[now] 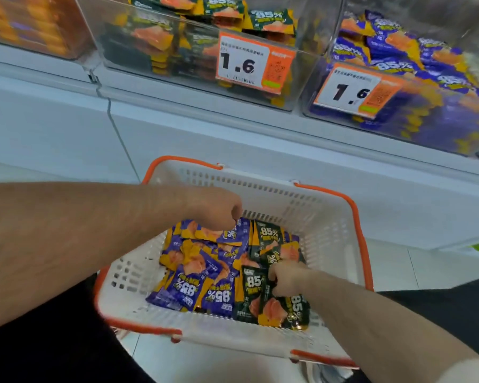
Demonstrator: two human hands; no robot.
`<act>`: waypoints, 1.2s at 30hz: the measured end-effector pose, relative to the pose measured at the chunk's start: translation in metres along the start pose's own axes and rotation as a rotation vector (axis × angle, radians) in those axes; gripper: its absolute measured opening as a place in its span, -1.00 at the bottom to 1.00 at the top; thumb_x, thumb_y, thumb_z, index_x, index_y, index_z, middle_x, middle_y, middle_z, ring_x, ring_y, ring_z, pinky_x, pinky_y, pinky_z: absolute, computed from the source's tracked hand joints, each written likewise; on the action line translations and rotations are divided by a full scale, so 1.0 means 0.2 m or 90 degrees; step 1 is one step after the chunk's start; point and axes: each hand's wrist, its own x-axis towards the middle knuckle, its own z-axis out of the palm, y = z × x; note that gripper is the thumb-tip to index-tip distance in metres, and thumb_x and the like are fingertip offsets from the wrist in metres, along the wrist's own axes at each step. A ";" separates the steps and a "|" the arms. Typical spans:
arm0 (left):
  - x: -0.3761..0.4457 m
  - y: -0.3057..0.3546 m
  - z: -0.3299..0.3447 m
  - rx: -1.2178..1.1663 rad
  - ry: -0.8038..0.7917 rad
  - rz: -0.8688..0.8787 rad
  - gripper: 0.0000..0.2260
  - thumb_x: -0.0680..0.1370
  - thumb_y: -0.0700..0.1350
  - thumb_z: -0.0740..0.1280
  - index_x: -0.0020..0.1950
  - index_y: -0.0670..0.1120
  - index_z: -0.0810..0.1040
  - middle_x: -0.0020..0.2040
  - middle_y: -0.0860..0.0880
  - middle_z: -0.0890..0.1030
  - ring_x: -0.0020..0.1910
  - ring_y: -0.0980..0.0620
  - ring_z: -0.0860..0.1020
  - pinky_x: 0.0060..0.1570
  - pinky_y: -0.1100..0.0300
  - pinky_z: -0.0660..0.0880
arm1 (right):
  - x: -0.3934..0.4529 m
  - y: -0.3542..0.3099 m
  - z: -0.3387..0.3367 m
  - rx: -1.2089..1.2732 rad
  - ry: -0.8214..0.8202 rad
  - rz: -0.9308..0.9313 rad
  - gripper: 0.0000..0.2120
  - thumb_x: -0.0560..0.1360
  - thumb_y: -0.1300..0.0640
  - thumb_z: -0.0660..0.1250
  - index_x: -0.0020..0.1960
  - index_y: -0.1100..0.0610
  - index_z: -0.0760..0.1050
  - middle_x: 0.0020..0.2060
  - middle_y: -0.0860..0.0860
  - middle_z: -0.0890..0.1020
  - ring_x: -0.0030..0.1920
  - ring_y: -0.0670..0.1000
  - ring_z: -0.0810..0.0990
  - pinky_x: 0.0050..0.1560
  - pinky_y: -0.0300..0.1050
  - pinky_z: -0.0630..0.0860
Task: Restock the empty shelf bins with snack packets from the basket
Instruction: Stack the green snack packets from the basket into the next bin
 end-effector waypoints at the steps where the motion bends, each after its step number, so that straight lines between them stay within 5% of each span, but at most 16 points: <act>1: 0.00 0.00 0.00 -0.001 -0.002 -0.002 -0.69 0.64 -0.11 0.22 0.39 -0.05 0.39 0.30 -0.02 0.47 0.08 0.01 0.46 0.06 0.16 0.42 | 0.00 0.00 0.02 -0.015 0.008 -0.003 -0.66 0.48 0.12 0.34 0.25 0.04 0.48 0.14 0.08 0.57 0.12 0.13 0.55 0.08 -0.04 0.55; 5: 0.00 -0.01 -0.03 -0.005 0.018 -0.009 -0.69 0.62 -0.11 0.23 0.37 -0.04 0.40 0.26 0.00 0.47 0.00 0.04 0.44 -0.01 0.19 0.39 | -0.01 -0.02 0.01 0.013 0.011 -0.017 -0.74 0.47 0.37 0.20 0.05 0.08 0.46 0.06 0.12 0.58 -0.06 0.10 0.50 -0.12 -0.08 0.47; 9: -0.02 -0.01 -0.06 0.017 0.040 -0.019 -0.72 0.58 -0.08 0.27 0.29 -0.07 0.45 0.16 0.01 0.53 0.03 -0.01 0.52 -0.01 0.13 0.49 | -0.01 0.01 -0.18 0.161 0.099 -0.036 -0.80 0.46 0.38 0.19 -0.06 0.11 0.43 -0.15 0.06 0.50 -0.12 0.10 0.45 -0.17 -0.09 0.39; 11: -0.02 -0.02 -0.08 0.012 0.062 -0.022 -0.72 0.55 -0.05 0.30 0.25 -0.06 0.45 0.15 -0.03 0.54 0.01 0.00 0.53 0.00 0.14 0.49 | -0.04 0.01 -0.33 0.238 0.166 -0.054 -0.81 0.46 0.34 0.22 -0.13 0.06 0.44 -0.14 0.03 0.53 -0.05 0.11 0.51 -0.08 -0.06 0.46; 16: -0.05 -0.01 -0.15 -0.086 0.151 -0.050 -0.49 0.51 0.05 0.37 0.40 -0.09 0.36 0.26 -0.06 0.49 0.09 -0.02 0.52 0.08 0.09 0.52 | -0.23 -0.07 -0.74 0.296 0.300 -0.158 -0.79 0.51 0.25 0.34 0.14 0.13 0.56 0.10 0.07 0.61 0.13 0.10 0.56 0.20 0.01 0.49; 21: -0.10 -0.02 -0.29 -0.207 0.156 -0.069 -0.73 0.50 0.02 0.39 -0.02 -0.19 0.56 -0.20 -0.10 0.53 -0.24 -0.03 0.51 -0.32 0.23 0.42 | -0.51 -0.20 -1.11 0.290 0.346 -0.286 -0.79 0.51 0.31 0.32 0.01 0.01 0.48 -0.15 0.02 0.64 -0.17 0.00 0.58 -0.12 -0.13 0.51; 25: -0.23 -0.05 -0.47 -0.301 0.198 -0.025 -0.84 0.54 -0.10 0.40 -0.15 -0.19 0.57 -0.28 -0.09 0.54 -0.37 0.07 0.50 -0.43 0.28 0.40 | -0.69 -0.27 -1.28 0.286 0.440 -0.326 -0.75 0.52 0.29 0.33 0.03 -0.02 0.39 -0.20 -0.02 0.63 -0.25 -0.01 0.54 -0.24 -0.09 0.48; 28: -0.34 -0.10 -0.59 -0.420 0.296 0.020 -0.86 0.55 -0.16 0.40 -0.22 -0.12 0.58 -0.34 -0.05 0.57 -0.42 0.10 0.49 -0.42 0.30 0.48 | -0.75 -0.28 -1.34 0.264 0.710 -0.300 -0.80 0.47 0.24 0.40 0.02 0.06 0.46 -0.09 -0.04 0.52 -0.04 0.03 0.50 -0.10 -0.14 0.41; 31: -0.41 -0.17 -0.65 -0.548 0.388 0.068 -0.89 0.55 -0.19 0.39 -0.17 -0.09 0.62 -0.34 0.02 0.62 -0.35 0.09 0.51 -0.36 0.29 0.54 | -0.80 -0.27 -1.34 0.301 1.057 -0.285 -0.87 0.40 0.27 0.40 -0.15 0.11 0.48 -0.13 -0.04 0.41 -0.11 -0.02 0.44 -0.11 -0.26 0.34; 34: -0.44 -0.20 -0.69 -0.715 0.466 0.146 -0.88 0.59 -0.23 0.32 -0.12 -0.12 0.60 -0.27 -0.03 0.60 -0.30 0.05 0.51 -0.38 0.31 0.52 | -0.83 -0.30 -1.31 0.449 1.161 -0.303 -0.79 0.38 0.32 0.38 -0.21 0.06 0.42 -0.17 0.00 0.40 -0.23 -0.17 0.37 -0.18 -0.44 0.29; 36: -0.44 -0.19 -0.70 -0.841 0.502 0.192 -0.88 0.60 -0.22 0.30 -0.10 -0.11 0.59 -0.21 -0.07 0.60 -0.29 0.03 0.53 -0.37 0.30 0.54 | -0.84 -0.34 -1.30 0.560 1.113 -0.307 -0.75 0.40 0.30 0.39 -0.19 -0.01 0.40 -0.22 -0.01 0.45 -0.26 -0.18 0.43 -0.21 -0.40 0.32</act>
